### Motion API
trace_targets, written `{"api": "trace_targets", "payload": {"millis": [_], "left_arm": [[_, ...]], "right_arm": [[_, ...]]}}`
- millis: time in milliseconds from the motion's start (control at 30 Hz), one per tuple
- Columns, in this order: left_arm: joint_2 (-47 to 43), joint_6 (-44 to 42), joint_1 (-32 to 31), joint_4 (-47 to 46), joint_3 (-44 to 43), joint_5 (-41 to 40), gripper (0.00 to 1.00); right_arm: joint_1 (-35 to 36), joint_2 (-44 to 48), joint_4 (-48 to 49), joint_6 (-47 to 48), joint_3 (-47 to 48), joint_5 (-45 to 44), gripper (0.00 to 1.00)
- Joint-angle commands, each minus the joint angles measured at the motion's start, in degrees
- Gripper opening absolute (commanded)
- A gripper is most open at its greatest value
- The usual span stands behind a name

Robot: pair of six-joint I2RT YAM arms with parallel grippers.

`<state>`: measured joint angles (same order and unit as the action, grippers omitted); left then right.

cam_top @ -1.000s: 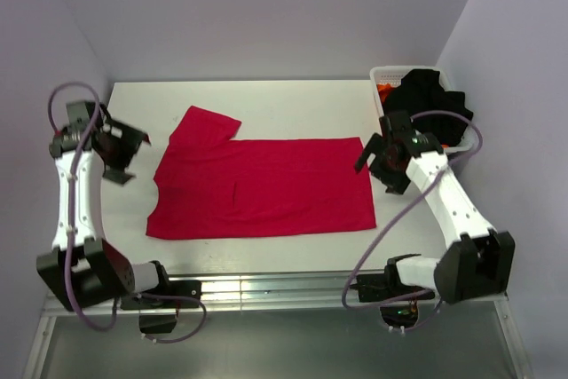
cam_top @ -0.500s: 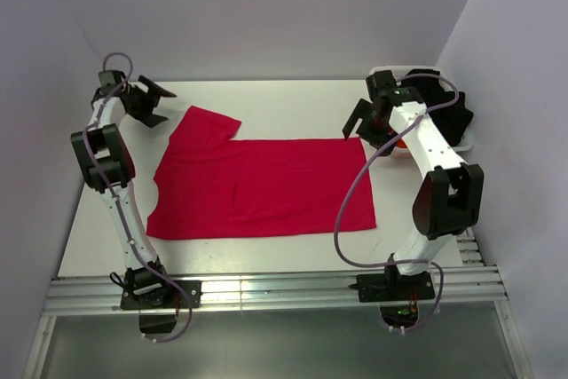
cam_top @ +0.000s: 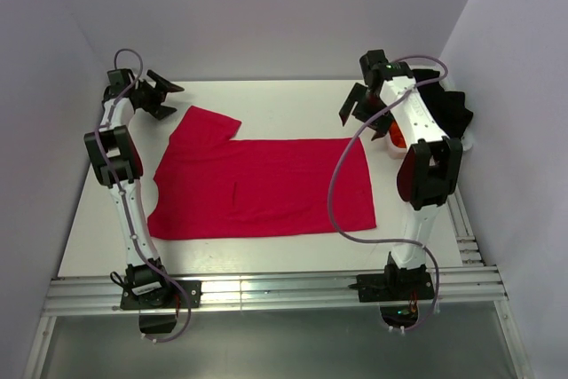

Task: Fold and stack the t-shirts
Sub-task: Grap the side of the flattened tshirt furthest away from the robot with both arms

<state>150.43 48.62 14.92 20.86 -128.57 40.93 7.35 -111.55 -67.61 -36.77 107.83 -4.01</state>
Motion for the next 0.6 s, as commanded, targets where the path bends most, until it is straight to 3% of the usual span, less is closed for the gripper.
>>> {"api": "trace_targets", "payload": {"millis": [0, 267, 567], "left_arm": [[3.2, -4.3, -1.6, 2.9, -1.9, -4.5, 0.95], [4.5, -6.0, -4.0, 4.1, -1.6, -4.6, 0.93], [4.2, -9.2, -7.1, 8.4, -1.6, -8.0, 0.87]], "right_arm": [[-0.5, -3.0, -3.7, 0.7, 5.1, 0.1, 1.0], [-1.0, -8.9, -5.9, 1.7, 13.1, 1.5, 1.0], [-2.4, -6.4, -4.1, 2.1, 8.1, 2.7, 1.0]]}}
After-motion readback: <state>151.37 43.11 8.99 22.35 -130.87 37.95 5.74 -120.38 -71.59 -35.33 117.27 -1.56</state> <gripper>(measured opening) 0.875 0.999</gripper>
